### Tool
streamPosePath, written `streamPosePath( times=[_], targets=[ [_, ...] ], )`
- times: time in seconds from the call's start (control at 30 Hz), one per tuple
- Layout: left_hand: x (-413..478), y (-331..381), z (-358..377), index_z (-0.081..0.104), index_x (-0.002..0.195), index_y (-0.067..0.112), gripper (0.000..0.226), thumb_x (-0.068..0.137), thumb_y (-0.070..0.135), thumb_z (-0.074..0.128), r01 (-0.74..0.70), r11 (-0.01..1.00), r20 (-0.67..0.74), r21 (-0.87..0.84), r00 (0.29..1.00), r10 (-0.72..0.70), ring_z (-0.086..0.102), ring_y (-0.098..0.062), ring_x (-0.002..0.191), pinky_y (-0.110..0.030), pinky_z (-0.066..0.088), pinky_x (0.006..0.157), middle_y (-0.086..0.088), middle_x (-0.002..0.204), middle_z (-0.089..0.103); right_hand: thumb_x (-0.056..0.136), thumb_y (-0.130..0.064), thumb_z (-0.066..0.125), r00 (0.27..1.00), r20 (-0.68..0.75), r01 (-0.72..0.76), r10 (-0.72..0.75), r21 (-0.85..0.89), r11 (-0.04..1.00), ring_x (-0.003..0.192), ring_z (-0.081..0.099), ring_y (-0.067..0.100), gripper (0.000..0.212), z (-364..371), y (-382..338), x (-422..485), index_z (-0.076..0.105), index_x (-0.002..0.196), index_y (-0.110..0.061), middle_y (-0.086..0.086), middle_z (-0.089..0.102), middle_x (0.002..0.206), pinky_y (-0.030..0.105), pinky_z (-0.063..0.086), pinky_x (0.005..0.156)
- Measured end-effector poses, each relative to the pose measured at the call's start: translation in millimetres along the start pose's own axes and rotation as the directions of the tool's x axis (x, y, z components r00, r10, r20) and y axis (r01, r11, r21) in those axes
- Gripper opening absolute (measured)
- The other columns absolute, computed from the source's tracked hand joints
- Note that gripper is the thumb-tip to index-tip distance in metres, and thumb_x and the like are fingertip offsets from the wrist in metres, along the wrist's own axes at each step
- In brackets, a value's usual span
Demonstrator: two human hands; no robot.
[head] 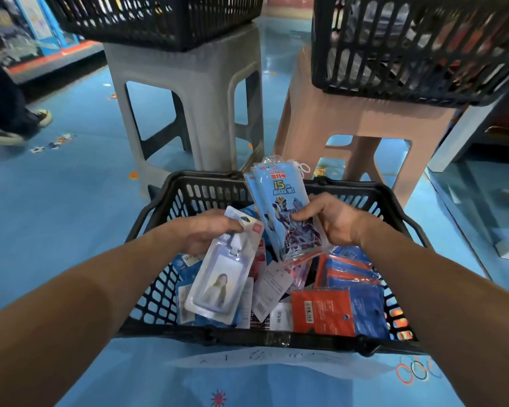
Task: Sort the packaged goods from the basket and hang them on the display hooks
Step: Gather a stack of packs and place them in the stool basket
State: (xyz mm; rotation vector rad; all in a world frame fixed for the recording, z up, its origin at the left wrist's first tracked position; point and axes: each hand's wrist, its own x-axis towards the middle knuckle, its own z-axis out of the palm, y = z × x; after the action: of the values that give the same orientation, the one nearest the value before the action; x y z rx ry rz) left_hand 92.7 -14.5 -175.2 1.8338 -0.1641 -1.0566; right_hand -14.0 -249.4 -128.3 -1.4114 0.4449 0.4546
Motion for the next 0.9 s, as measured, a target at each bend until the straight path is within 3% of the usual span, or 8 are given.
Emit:
streamPosePath(
  times=[0.07, 0.17, 0.27, 0.33, 0.47, 0.63, 0.77, 0.9],
  targets=[
    [7.6, 3.1, 0.8, 0.064, 0.122, 0.005, 0.023, 0.099, 0.006, 0.063, -0.115, 0.992, -0.11, -0.056, 0.988, 0.108, 0.069, -0.027, 0.088, -0.036, 0.056, 0.08, -0.016, 0.106, 0.072, 0.085, -0.001, 0.053, 1.0, 0.023, 0.015, -0.016, 0.047, 0.999, 0.082, 0.072, 0.032, 0.028, 5.5, -1.2, -0.1, 0.07, 0.106, -0.005, 0.015, 0.075, 0.095, 0.041, 0.058, 0.078],
    [11.6, 10.9, -2.4, 0.039, 0.153, 0.033, 0.082, 0.085, 0.017, 0.081, -0.257, 0.959, -0.199, -0.118, 0.952, 0.231, 0.07, -0.025, 0.11, -0.043, 0.059, 0.091, -0.002, 0.14, 0.061, 0.074, -0.006, 0.059, 0.995, 0.06, 0.071, -0.077, 0.101, 0.992, 0.089, 0.073, 0.033, 0.041, 13.4, -3.6, 5.1, 0.073, 0.112, -0.006, 0.017, 0.075, 0.106, 0.043, 0.06, 0.084],
    [-2.6, 25.2, -0.5, 0.055, 0.144, 0.024, 0.056, 0.094, 0.003, 0.071, -0.351, 0.915, -0.253, -0.2, 0.921, 0.298, 0.073, -0.032, 0.107, -0.05, 0.061, 0.088, -0.008, 0.126, 0.072, 0.068, -0.004, 0.066, 0.994, 0.028, 0.105, -0.11, 0.137, 0.985, 0.098, 0.07, 0.036, 0.047, 25.6, -8.4, 5.9, 0.073, 0.114, -0.004, 0.021, 0.072, 0.114, 0.05, 0.055, 0.095],
    [-27.2, 38.2, 1.4, 0.07, 0.124, 0.008, 0.027, 0.1, -0.002, 0.061, -0.333, 0.926, -0.28, -0.176, 0.919, 0.278, 0.073, -0.036, 0.105, -0.049, 0.062, 0.088, -0.015, 0.112, 0.077, 0.065, -0.005, 0.066, 0.996, -0.002, 0.09, -0.091, 0.159, 0.983, 0.095, 0.071, 0.035, 0.049, 40.2, -13.0, -1.8, 0.073, 0.113, -0.003, 0.02, 0.073, 0.112, 0.045, 0.059, 0.088],
    [-80.7, 61.0, -5.4, 0.078, 0.102, 0.0, 0.02, 0.102, 0.007, 0.058, -0.212, 0.937, -0.387, -0.278, 0.917, 0.093, 0.075, -0.037, 0.093, -0.048, 0.063, 0.083, -0.018, 0.1, 0.078, 0.064, -0.004, 0.066, 1.0, 0.016, -0.007, 0.004, 0.241, 0.971, 0.091, 0.074, 0.032, 0.049, 71.5, -34.8, -44.3, 0.073, 0.112, -0.003, 0.018, 0.075, 0.111, 0.038, 0.06, 0.078],
    [-163.5, 127.4, -18.5, 0.077, 0.112, 0.024, 0.066, 0.079, 0.079, 0.064, -0.045, 0.913, -0.24, -0.405, 0.969, -0.059, 0.07, -0.028, 0.11, -0.051, 0.053, 0.099, -0.006, 0.119, 0.076, 0.063, -0.001, 0.066, 0.998, 0.048, -0.054, 0.041, 0.315, 0.948, 0.095, 0.072, 0.037, 0.04, 112.9, -108.5, -119.4, 0.08, 0.1, -0.007, 0.022, 0.074, 0.113, 0.047, 0.059, 0.088],
    [-229.8, 201.6, -16.3, 0.078, 0.113, 0.026, 0.058, 0.074, 0.069, 0.078, -0.047, 0.924, -0.128, -0.379, 0.992, -0.002, 0.071, -0.028, 0.112, -0.054, 0.05, 0.106, -0.005, 0.115, 0.077, 0.064, -0.001, 0.068, 1.0, 0.014, -0.008, 0.004, 0.364, 0.931, 0.114, 0.065, 0.045, 0.058, 144.9, -190.1, -176.0, 0.071, 0.121, -0.003, 0.028, 0.067, 0.125, 0.061, 0.047, 0.106],
    [-282.8, 277.6, -33.8, 0.068, 0.127, 0.02, 0.083, 0.067, 0.076, 0.079, -0.013, 0.922, -0.105, -0.387, 0.994, -0.03, 0.072, -0.027, 0.112, -0.051, 0.052, 0.104, -0.005, 0.122, 0.075, 0.07, 0.002, 0.067, 0.997, -0.069, 0.055, -0.038, 0.267, 0.962, 0.111, 0.069, 0.04, 0.051, 159.8, -278.9, -232.5, 0.069, 0.12, -0.007, 0.023, 0.072, 0.117, 0.052, 0.056, 0.098]
  ],
)
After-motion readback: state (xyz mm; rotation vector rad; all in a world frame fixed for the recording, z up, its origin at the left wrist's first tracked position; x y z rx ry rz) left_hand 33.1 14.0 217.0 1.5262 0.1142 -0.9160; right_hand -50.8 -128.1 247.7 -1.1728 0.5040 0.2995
